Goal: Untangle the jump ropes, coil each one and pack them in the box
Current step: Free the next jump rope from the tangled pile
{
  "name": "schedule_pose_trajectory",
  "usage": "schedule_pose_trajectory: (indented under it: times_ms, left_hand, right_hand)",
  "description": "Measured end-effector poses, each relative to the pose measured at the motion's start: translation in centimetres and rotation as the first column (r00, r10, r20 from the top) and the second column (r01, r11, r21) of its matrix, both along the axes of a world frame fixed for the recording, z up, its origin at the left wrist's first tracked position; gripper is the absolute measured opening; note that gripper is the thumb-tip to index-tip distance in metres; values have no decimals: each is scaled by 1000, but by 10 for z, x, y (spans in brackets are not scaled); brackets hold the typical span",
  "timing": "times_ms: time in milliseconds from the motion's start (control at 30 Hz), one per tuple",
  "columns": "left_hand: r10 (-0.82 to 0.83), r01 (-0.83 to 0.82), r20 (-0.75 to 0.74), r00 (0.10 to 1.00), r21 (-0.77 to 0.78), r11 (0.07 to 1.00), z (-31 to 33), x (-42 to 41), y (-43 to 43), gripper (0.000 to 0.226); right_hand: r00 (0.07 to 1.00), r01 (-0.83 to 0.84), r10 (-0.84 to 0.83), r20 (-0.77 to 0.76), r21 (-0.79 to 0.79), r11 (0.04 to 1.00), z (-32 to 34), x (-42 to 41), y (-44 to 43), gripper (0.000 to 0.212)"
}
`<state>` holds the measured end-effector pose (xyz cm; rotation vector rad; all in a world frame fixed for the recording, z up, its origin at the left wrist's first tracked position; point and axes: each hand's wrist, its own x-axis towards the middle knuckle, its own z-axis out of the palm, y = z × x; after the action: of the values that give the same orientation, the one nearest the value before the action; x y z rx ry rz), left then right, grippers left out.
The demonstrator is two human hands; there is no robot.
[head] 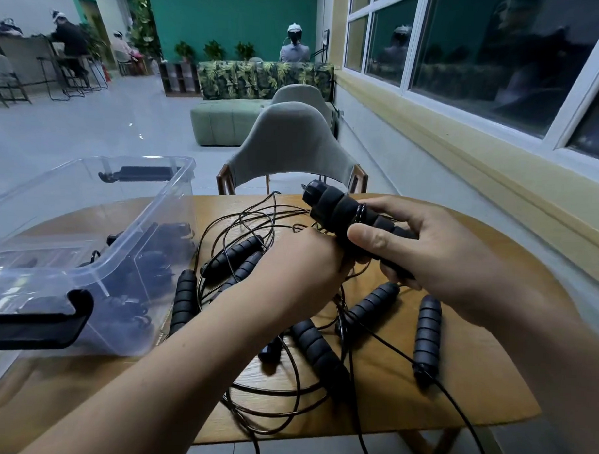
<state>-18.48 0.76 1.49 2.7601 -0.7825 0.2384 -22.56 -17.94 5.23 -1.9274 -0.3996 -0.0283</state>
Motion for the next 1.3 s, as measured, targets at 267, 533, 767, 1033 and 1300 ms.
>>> schedule_pose_trajectory:
  times_ms: [267,533,767,1033,1300]
  left_hand:
    - [-21,30,66,998,-126,992,-1,0,-5,37]
    - [-165,146,-27,986,-341,929,12,4,15,37]
    - [-211,188,-6,977,-427,884,22,6,29,27]
    - [-316,185,-189,930,-502,845,23,2,31,24]
    - [-500,193,-245,831,-715,672,22,-1,28,36]
  right_hand:
    - [972,196,-197,127,20,980,2,1,-6,50]
    - [959,269,-254,123,-117,956,0,14,-23,44]
    - [991,33,-72,-110,-317,948,10,9,-28,33]
    - [845,-366,171,-506,-316,875,16,5,-34,35]
    - [689,-549,465,-556,19,836,13,10,-52,58]
